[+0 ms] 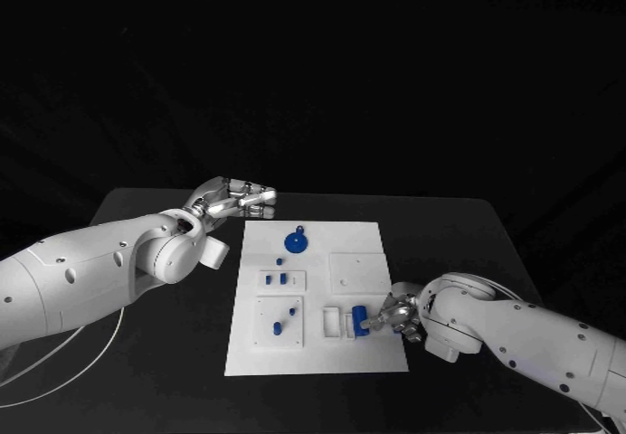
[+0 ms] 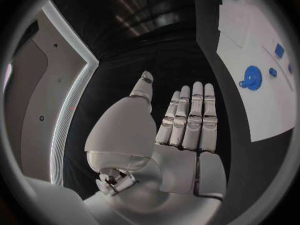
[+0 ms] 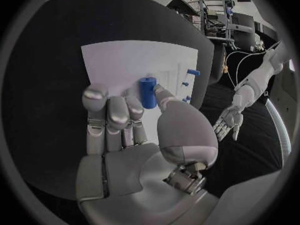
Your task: Assemble the parts on the task board
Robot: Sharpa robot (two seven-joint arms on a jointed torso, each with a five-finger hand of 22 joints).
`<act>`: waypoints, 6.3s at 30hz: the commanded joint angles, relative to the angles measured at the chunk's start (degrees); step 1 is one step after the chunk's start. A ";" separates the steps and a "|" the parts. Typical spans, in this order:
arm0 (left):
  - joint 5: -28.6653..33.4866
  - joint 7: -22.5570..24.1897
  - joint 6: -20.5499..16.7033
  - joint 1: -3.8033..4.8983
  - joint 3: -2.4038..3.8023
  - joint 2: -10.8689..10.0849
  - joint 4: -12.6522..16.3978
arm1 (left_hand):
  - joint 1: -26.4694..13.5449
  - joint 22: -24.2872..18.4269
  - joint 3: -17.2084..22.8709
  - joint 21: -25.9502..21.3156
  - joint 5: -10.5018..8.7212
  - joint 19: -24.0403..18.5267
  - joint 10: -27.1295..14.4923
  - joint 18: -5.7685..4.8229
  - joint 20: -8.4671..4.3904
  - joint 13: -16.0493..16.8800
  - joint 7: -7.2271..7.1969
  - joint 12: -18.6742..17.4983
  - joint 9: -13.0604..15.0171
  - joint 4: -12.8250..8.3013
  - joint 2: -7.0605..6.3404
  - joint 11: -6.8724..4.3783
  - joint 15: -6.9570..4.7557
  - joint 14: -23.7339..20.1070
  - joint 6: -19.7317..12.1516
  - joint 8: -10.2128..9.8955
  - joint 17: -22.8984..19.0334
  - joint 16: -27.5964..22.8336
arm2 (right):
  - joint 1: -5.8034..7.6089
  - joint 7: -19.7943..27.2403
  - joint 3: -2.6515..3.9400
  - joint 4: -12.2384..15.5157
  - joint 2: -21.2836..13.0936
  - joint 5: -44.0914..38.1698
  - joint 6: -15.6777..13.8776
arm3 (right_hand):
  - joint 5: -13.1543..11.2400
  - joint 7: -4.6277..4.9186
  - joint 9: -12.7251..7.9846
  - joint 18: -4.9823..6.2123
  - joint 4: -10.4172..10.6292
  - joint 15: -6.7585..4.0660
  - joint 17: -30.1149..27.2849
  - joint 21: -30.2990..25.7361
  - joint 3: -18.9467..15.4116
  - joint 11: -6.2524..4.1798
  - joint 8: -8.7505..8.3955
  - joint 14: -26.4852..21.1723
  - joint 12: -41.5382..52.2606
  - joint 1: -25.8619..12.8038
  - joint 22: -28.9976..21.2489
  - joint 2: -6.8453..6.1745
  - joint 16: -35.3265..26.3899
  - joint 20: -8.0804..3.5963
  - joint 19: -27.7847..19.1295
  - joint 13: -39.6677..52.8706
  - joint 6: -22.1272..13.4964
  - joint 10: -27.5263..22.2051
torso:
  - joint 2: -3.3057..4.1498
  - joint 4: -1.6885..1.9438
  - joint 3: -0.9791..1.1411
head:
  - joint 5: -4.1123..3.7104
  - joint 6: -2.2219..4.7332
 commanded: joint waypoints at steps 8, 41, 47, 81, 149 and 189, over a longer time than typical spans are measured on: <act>-0.32 0.53 0.40 0.01 0.04 -0.05 0.40 | 0.18 -0.46 0.27 0.38 0.21 -0.25 -0.70 -0.32 0.24 0.06 -0.09 -0.11 0.02 1.00 -0.75 0.14 0.12 -0.73 -0.46 0.16 -0.08 -0.20 | -0.10 -1.07 -0.83 -1.30 1.92 -4.37 -2.66 | -1.15 0.38 -1.07 0.26 0.94 0.21 -0.24 -0.73 0.26 0.41 -0.38 0.17 -0.41 -0.36 0.59 -0.15 -0.68 0.39 2.94 -0.19 -0.77 -0.04 | -0.03 0.02 -0.12 | 0.49 -0.20; -0.32 -0.09 0.58 0.01 0.05 -0.16 0.46 | 0.40 -1.04 0.25 0.54 0.15 -0.08 -1.06 -0.13 0.32 0.06 0.22 -0.11 0.02 0.57 -0.34 0.27 0.18 -0.86 -0.31 0.22 -0.06 -0.19 | -0.15 0.20 -2.33 -2.53 4.29 -3.93 -5.17 | 3.84 -1.69 -0.75 -0.59 -11.91 -0.37 0.27 -0.97 3.98 -0.76 -0.24 0.43 -0.17 -0.06 1.82 7.53 -0.71 -0.12 3.13 -0.16 6.37 0.28 | 0.05 -0.09 -0.06 | 2.36 -0.29; -0.31 -0.18 0.64 0.01 0.04 -0.12 0.18 | -0.60 -1.15 -0.18 0.58 0.29 -0.03 -1.15 -0.11 0.32 0.06 0.28 -0.11 0.01 1.00 -0.33 0.30 0.17 -0.76 -0.44 0.15 -0.04 -0.18 | -0.21 1.03 -2.33 -0.27 3.23 -3.12 -8.20 | 2.71 -2.69 -0.04 -0.98 -11.65 -0.65 0.44 -0.45 3.76 -1.38 -0.35 0.52 -0.47 -0.47 2.02 7.86 -0.51 -0.42 3.17 -0.43 9.37 0.53 | -0.18 -0.26 -0.12 | 2.38 -0.03; 0.17 -1.21 -2.44 -1.60 -1.45 4.15 -5.85 | -0.69 -1.32 -0.13 1.16 0.31 0.84 -0.63 0.17 0.12 0.06 0.08 -0.10 0.03 3.67 -1.32 0.12 0.00 -0.30 0.14 0.30 -0.07 -0.17 | -0.38 0.90 -2.30 -3.63 9.00 -0.32 -5.07 | 2.34 -2.95 -0.02 -1.29 -9.07 -0.80 0.58 -0.91 1.70 -1.61 -0.39 0.49 -1.43 -1.53 1.95 8.39 -0.82 -0.62 3.10 -1.07 10.35 0.45 | -3.96 -0.21 -1.33 | 4.48 -2.07; 1.10 -1.53 0.00 -1.64 -1.47 3.74 -4.95 | -1.62 -1.54 -0.29 1.24 0.59 0.69 -1.36 0.47 0.40 0.07 0.30 -0.09 0.02 1.86 0.05 0.36 0.25 -1.02 -0.53 0.28 -0.03 -0.18 | -0.39 2.70 -2.52 -2.96 8.91 -2.32 -2.66 | -4.35 -2.56 1.13 -1.02 1.45 -0.86 0.61 -1.76 -4.82 -1.34 -0.35 0.52 -1.99 -4.04 2.19 3.08 -2.25 -0.70 3.15 -1.55 9.68 -0.02 | -3.66 0.88 -1.74 | 3.37 -2.03; 1.14 -2.30 1.93 -1.87 -1.53 3.43 -4.89 | -3.05 -1.57 -0.96 1.25 0.44 0.62 -1.53 0.46 0.43 0.07 0.36 -0.09 0.02 2.21 1.21 0.42 0.28 -1.08 -0.75 0.24 -0.03 -0.18 | -0.78 4.10 -2.51 -4.61 10.30 -3.02 -0.58 | -1.39 -3.29 0.41 -1.30 -11.39 -0.77 0.76 -1.04 3.93 -1.74 -0.38 0.67 -1.22 0.49 2.51 9.52 -1.63 -0.57 3.16 -1.12 11.21 0.65 | -3.65 1.29 -1.98 | 2.66 -2.26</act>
